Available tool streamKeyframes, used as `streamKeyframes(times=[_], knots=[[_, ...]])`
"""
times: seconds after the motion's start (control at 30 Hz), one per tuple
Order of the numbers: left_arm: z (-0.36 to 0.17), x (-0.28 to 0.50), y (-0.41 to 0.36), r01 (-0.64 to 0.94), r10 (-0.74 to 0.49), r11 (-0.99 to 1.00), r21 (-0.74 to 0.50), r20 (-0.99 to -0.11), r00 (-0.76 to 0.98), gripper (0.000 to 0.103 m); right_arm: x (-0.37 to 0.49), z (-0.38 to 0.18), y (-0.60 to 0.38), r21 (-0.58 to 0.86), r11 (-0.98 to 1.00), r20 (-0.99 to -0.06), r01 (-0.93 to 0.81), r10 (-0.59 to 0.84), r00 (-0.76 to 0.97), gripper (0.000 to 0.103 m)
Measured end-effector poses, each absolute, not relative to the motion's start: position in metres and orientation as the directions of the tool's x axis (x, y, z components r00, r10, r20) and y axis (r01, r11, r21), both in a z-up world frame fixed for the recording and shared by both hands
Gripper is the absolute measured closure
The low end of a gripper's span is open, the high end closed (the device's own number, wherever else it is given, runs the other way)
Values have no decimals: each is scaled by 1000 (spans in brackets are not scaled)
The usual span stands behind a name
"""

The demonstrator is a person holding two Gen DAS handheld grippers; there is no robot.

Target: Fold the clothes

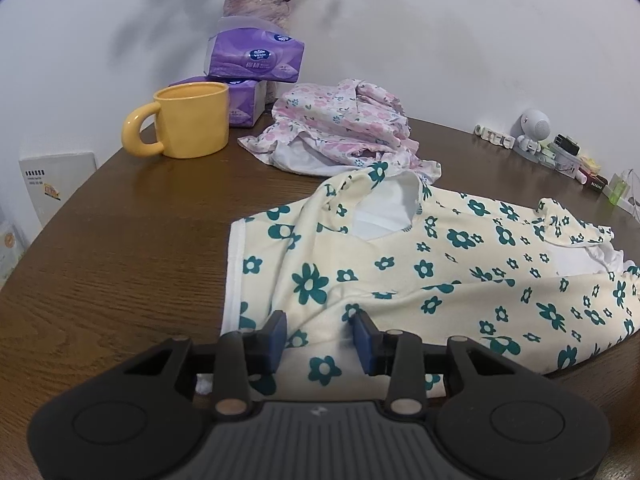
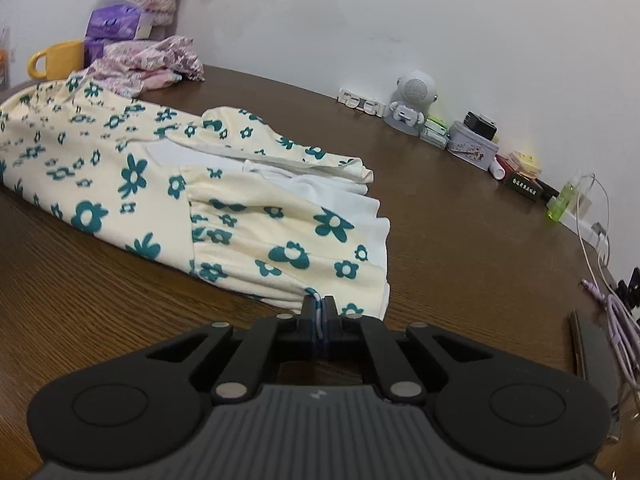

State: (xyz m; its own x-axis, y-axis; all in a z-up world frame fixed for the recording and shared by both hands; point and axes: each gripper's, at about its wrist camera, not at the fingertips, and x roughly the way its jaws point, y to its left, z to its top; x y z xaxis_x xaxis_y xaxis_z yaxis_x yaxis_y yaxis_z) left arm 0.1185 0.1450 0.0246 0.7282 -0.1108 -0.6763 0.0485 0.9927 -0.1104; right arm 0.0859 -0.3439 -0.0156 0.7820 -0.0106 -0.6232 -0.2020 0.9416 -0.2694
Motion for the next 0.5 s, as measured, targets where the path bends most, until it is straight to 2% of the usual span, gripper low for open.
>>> streamKeyframes(times=[0.2,0.27,0.33,0.5], knots=[[34,108,142,47,-114,992,-119,-644,756,67,81,-17,-349,-244,949,-618,-201,8,786,99],[39,103,141,47,-117,991,-126,-629,769,65,78,-14,-355,-207,962,-625,-176,9,781,88],[45,97,136,59,-128,989,-132,-608,783,64,71,-7,-362,-157,978,-623,-140,12,782,68],[46,92,93,216,-296,955,-204,-585,755,57,60,15,-361,25,993,-574,-114,108,812,64]])
